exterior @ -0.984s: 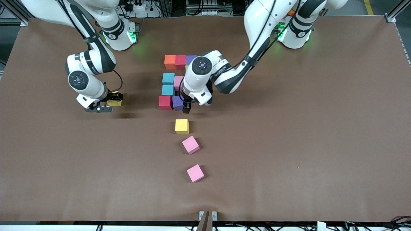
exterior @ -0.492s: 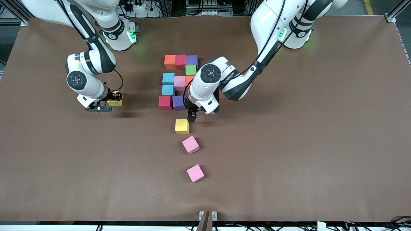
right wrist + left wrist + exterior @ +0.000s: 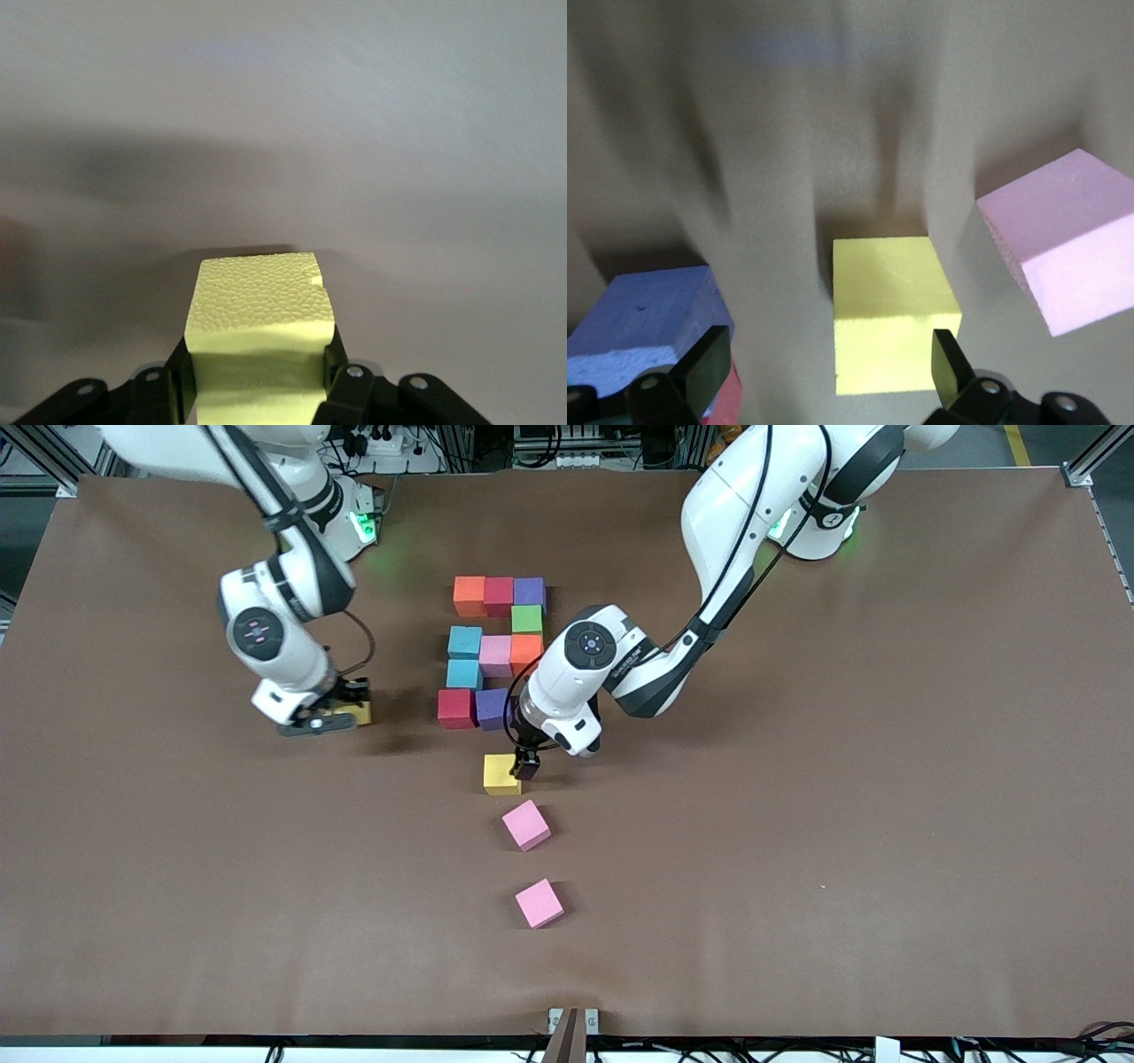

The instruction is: Form number 2 with 11 blocks

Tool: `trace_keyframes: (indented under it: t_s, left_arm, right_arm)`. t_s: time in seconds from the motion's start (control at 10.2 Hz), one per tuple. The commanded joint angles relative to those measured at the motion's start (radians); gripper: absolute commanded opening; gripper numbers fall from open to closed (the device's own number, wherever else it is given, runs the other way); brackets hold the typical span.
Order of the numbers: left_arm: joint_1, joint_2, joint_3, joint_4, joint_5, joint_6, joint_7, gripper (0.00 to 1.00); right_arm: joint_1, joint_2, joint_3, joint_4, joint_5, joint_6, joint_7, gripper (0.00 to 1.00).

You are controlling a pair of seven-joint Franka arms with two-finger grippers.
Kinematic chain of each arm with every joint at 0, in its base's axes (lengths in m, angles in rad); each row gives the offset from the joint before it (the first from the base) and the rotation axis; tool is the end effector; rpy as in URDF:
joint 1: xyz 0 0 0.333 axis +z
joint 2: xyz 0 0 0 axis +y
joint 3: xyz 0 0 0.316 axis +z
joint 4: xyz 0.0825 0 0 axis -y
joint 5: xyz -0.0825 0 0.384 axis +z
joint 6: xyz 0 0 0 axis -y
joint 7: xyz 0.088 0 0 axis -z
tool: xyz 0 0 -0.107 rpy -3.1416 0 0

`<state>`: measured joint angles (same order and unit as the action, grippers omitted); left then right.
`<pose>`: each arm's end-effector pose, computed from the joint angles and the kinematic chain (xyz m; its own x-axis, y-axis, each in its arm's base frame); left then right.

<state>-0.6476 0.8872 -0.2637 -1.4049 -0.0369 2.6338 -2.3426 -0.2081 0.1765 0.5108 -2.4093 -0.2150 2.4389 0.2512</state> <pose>0.5048 -0.5696 0.2210 -0.0026 0.9167 -0.3996 0.9959 0.0384 0.0815 0.4598 0.1482 0.2392 0.9704 0.2163 -0.1078 0.2236 -0.9728 0.0610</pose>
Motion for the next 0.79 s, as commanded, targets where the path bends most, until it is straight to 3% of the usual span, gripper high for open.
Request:
trace_keyframes:
  t_s: [0.0,0.3,0.49,0.69]
  left_arm:
    - [-0.006,0.045,0.000,0.047,-0.001,0.032,0.008,1.00]
    - [-0.004,0.065,0.000,0.076,-0.001,0.048,0.006,1.00]
    - [-0.006,0.085,0.000,0.087,-0.001,0.078,0.008,1.00]
    - [-0.006,0.091,0.000,0.087,-0.001,0.101,0.008,1.00]
  right_arm:
    - [0.067,-0.025,0.064,0.126,0.022,-0.110,0.029,0.00]
    - [0.196,0.003,0.057,0.281,0.156,-0.250,0.152,0.00]
    - [0.237,0.015,0.057,0.286,0.164,-0.242,0.380,0.00]
    - [0.256,0.031,0.058,0.286,0.180,-0.241,0.488,0.00]
